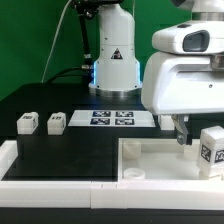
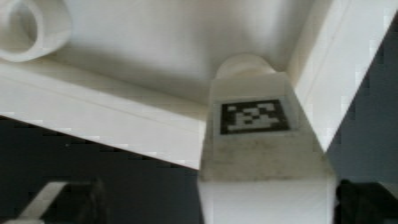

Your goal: Assemble one leg

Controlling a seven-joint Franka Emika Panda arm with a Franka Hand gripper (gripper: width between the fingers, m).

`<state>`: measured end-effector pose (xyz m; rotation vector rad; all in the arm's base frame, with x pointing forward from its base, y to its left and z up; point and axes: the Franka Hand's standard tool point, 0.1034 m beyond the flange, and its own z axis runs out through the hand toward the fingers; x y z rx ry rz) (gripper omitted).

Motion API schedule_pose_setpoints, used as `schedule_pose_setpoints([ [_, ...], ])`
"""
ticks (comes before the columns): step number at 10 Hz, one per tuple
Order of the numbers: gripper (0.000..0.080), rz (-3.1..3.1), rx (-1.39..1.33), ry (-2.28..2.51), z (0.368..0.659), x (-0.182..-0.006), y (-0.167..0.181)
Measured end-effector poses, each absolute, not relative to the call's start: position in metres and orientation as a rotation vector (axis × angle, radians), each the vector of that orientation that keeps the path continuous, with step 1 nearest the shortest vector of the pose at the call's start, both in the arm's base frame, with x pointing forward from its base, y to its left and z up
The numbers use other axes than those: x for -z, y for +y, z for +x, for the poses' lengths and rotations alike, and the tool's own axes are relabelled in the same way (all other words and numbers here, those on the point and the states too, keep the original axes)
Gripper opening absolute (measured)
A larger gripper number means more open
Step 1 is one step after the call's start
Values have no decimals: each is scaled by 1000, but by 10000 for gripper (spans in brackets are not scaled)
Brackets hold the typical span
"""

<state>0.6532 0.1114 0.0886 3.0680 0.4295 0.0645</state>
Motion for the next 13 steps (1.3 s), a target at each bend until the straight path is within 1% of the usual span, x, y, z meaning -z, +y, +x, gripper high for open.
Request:
schedule_pose_setpoints([
  [1,623,3069,-65,422,653,-89,111],
  [2,450,3077,-66,372,653,-89,111],
  [3,298,3080,-66,367,653,-88,113],
  [4,298,3090,-69,301,653,-89,114],
  [8,295,3059,-84,-588,652,-89,119],
  [11,294,2816,-93,-1310,650,-88,116],
  [13,294,2604,-90,-1697,647,-87,112],
])
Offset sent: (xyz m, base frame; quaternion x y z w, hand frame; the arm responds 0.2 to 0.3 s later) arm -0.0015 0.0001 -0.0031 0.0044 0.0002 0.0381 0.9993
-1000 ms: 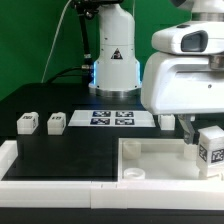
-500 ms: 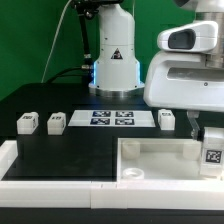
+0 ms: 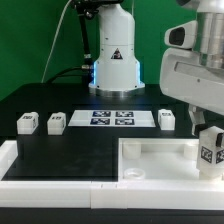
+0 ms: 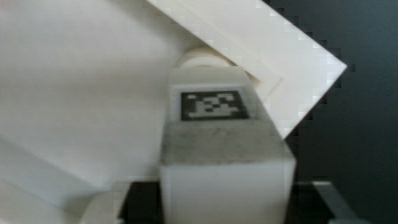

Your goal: Assemble one leg

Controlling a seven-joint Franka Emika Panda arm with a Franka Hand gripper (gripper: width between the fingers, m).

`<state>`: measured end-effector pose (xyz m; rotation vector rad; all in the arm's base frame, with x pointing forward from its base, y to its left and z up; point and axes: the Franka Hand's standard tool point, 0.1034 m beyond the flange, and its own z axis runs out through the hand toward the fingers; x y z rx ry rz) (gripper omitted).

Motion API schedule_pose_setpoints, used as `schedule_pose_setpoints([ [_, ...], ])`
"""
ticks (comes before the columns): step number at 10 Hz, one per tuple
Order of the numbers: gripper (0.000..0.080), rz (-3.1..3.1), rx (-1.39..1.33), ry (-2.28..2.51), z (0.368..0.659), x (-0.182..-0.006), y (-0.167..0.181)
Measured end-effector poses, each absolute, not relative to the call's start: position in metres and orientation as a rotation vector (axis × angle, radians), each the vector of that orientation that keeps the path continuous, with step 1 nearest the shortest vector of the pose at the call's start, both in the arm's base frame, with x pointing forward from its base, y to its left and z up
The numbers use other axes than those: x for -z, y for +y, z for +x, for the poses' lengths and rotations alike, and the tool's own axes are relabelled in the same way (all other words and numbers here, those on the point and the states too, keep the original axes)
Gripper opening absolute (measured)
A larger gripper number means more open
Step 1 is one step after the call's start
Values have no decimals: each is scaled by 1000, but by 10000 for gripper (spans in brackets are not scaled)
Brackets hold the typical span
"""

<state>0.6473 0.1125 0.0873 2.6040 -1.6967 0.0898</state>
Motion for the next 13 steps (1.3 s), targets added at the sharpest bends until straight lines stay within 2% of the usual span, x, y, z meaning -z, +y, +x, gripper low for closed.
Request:
schedule_pose_setpoints([
  [2,294,2453,-82,-1913,646,-87,112],
  [4,294,2515,-83,-1829,646,-87,112],
  [6,582,2629,-80,-1660,646,-88,113],
  [7,582,2759,-110,-1457,649,-89,115],
  [8,635,2869,-131,-1237,650,-89,116],
  [13,649,3098,-225,-287,658,-91,119],
])
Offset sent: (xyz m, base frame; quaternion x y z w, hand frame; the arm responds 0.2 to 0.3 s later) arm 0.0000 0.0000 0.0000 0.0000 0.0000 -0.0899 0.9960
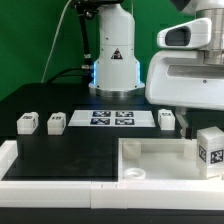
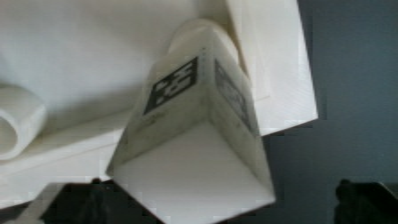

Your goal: Assemble one leg

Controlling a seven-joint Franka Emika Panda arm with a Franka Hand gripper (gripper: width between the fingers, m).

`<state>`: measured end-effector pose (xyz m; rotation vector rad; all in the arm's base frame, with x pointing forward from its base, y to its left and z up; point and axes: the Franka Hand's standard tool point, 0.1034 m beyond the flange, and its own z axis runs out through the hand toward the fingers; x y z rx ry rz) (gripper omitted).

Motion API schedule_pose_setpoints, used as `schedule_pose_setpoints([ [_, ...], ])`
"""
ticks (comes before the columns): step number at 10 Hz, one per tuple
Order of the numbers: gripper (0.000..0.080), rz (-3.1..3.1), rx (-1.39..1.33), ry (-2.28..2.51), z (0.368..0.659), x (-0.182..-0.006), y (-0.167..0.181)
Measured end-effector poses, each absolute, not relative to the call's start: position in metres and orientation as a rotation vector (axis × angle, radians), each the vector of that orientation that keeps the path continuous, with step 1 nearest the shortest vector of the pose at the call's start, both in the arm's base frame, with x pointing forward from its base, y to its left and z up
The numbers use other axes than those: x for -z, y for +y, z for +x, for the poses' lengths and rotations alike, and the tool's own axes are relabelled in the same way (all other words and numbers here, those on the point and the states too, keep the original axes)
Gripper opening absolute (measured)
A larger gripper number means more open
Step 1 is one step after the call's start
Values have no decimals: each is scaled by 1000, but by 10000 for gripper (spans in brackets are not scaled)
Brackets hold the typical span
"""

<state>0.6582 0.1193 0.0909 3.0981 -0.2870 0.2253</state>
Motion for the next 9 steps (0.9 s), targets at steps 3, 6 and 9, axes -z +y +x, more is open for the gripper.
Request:
schedule_pose_setpoints([
  [3,649,3090,-223,90,658,-93,123],
  [6,649,3093,-223,32,658,-92,122],
  [9,533,3093,-222,32,657,-91,122],
])
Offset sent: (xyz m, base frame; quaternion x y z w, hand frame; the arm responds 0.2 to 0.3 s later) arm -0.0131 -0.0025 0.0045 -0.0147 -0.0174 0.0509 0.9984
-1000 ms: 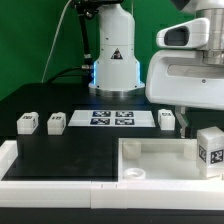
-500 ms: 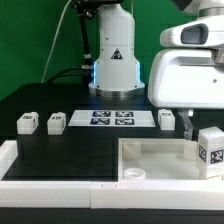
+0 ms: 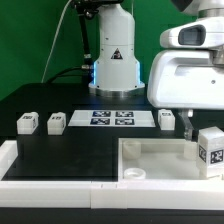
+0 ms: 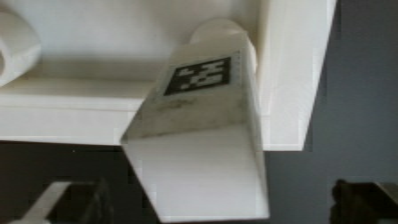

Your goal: Assemble one leg

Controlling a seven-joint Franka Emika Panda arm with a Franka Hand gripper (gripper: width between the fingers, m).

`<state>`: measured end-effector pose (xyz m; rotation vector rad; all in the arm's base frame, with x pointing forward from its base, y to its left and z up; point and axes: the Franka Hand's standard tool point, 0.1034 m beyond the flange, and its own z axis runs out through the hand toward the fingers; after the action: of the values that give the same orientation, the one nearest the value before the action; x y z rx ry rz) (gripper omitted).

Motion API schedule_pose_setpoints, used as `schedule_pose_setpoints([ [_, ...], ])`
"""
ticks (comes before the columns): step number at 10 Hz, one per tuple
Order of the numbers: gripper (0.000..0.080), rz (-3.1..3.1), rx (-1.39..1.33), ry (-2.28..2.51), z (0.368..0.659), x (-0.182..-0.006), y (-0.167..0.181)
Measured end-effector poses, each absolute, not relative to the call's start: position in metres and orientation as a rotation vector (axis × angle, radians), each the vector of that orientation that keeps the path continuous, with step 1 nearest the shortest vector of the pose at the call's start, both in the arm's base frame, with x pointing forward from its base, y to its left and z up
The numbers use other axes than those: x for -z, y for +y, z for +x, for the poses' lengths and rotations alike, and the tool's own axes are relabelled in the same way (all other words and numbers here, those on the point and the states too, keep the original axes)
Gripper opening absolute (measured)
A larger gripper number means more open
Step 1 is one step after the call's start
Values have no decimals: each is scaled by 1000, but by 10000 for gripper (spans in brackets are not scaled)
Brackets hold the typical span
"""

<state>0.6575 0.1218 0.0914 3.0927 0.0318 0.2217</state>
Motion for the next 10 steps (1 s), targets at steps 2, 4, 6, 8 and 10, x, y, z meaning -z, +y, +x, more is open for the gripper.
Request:
schedule_pose_setpoints([
  [2,397,3093,-221,32,657,-91,122],
  [4,288,3092,-221,32,657,-91,122],
  [6,289,3092,-220,32,657,-91,122],
  [8,289,3095,-222,-63,657,-90,121],
  [10,289,3070,-219,-436,659,-89,118],
])
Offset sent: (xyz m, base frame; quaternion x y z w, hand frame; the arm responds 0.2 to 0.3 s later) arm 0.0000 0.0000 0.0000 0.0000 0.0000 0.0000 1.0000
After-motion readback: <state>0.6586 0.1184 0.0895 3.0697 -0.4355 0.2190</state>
